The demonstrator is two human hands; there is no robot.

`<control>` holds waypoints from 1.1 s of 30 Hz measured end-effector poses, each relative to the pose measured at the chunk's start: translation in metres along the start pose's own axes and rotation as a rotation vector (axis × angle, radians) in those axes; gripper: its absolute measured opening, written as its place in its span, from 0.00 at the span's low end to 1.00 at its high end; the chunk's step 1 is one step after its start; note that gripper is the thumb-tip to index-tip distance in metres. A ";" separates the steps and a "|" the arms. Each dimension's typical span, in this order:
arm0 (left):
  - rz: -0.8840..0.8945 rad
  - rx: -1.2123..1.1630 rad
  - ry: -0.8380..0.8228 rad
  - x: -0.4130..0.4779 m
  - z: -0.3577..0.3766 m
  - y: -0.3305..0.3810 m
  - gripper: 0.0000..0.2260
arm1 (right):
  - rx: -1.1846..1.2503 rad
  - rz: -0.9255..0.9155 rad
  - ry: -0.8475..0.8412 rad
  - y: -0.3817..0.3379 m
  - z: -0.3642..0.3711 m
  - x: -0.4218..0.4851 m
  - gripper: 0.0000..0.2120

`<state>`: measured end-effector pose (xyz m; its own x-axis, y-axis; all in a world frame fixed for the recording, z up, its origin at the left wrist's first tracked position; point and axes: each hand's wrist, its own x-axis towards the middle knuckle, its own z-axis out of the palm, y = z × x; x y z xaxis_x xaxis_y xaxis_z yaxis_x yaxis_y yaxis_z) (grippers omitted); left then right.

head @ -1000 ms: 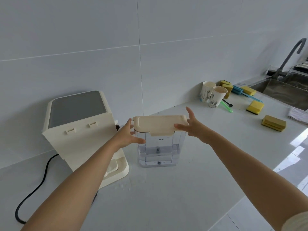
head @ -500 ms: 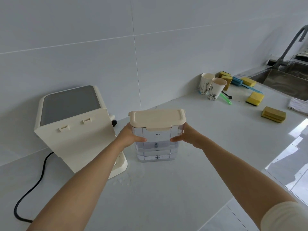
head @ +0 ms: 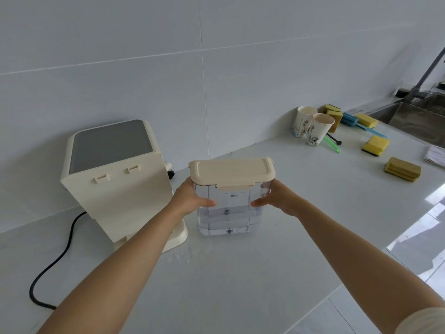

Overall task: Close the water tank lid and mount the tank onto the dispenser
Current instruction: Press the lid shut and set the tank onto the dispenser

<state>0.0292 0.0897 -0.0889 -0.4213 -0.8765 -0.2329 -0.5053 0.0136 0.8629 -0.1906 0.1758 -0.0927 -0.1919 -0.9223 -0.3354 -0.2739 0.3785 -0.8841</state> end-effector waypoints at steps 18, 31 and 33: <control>-0.077 -0.159 0.318 -0.090 -0.107 0.009 0.22 | -0.205 -0.239 -0.258 -0.116 0.064 0.003 0.39; -0.220 -0.259 0.449 -0.104 -0.170 0.003 0.25 | 0.023 -0.233 -0.436 -0.158 0.134 0.027 0.23; -0.232 -0.267 0.446 -0.102 -0.173 0.002 0.24 | 0.055 -0.217 -0.437 -0.158 0.138 0.030 0.25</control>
<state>0.2014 0.0960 0.0138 0.0657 -0.9613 -0.2677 -0.3140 -0.2745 0.9089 -0.0229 0.0773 -0.0077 0.2810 -0.9302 -0.2361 -0.2114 0.1799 -0.9607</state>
